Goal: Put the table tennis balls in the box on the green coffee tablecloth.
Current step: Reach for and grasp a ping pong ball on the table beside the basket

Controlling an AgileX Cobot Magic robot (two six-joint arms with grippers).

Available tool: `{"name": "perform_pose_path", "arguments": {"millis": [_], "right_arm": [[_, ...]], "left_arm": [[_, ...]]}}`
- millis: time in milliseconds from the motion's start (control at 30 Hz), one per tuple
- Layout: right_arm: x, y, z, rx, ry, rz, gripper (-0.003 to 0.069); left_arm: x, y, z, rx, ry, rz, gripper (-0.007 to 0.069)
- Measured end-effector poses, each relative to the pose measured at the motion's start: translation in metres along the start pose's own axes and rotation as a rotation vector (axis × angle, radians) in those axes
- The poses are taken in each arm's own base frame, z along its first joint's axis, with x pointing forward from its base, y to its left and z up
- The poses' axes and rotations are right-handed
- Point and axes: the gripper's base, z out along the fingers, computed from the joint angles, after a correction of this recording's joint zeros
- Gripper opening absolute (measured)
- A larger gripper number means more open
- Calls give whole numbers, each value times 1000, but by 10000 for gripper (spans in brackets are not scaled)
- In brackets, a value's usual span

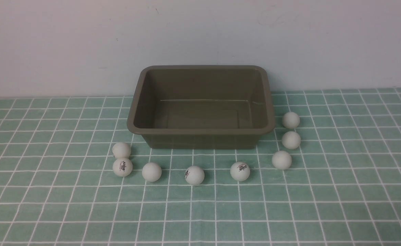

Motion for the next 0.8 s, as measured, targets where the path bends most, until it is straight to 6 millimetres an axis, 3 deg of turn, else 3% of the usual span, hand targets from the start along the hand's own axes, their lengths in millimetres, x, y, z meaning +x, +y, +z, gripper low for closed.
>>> {"name": "perform_pose_path", "arguments": {"millis": [800], "right_arm": [[-3, 0, 1, 1, -44, 40, 531]], "left_arm": [[0, 0, 0, 0, 0, 0, 405]]}}
